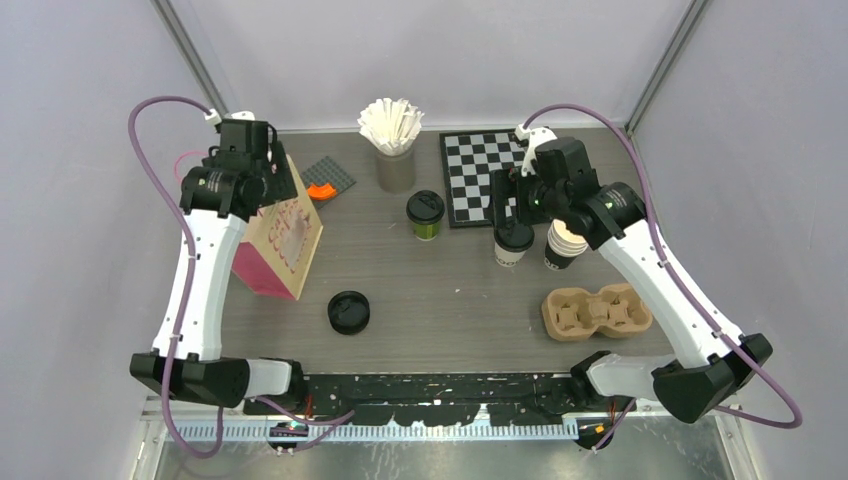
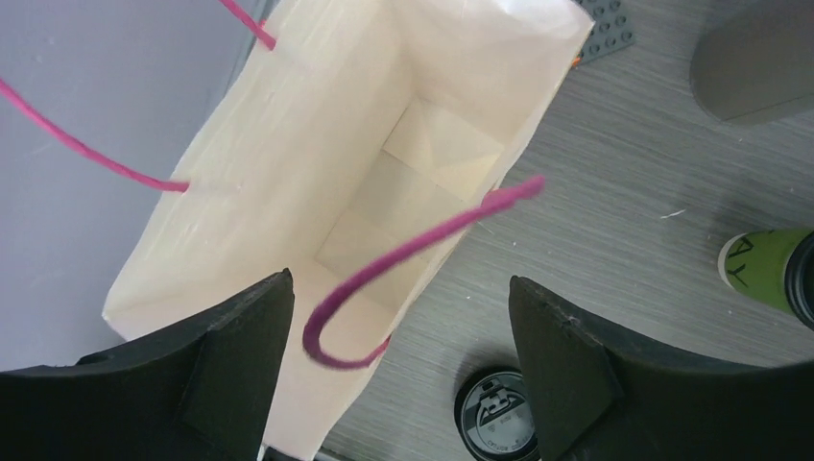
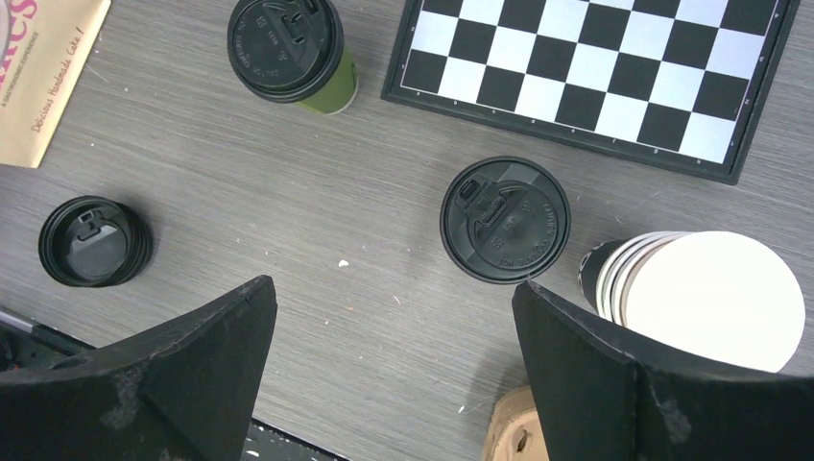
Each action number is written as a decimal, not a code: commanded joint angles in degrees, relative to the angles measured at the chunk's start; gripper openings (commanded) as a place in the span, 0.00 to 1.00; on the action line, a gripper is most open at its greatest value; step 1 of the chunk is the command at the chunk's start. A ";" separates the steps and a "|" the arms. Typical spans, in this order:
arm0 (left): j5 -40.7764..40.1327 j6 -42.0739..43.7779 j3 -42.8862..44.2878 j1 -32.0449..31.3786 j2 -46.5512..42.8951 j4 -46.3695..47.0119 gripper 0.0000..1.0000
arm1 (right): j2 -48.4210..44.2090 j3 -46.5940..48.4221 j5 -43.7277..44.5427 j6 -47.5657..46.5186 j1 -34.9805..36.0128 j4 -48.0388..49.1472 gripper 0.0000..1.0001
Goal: Pack the takeout coffee
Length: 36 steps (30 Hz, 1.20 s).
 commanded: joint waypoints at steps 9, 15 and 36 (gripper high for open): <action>11.89 2.55 -7.37 3.11 -0.10 9.02 0.53 | -1.58 0.00 -1.34 -1.28 0.32 -0.02 0.96; 13.90 2.69 -7.34 3.11 -0.53 9.09 0.36 | -0.70 1.09 -1.34 -0.84 0.31 0.03 0.97; 24.37 5.44 10.60 1.34 -0.80 7.92 0.00 | 0.53 9.34 0.80 3.46 0.24 -0.85 0.96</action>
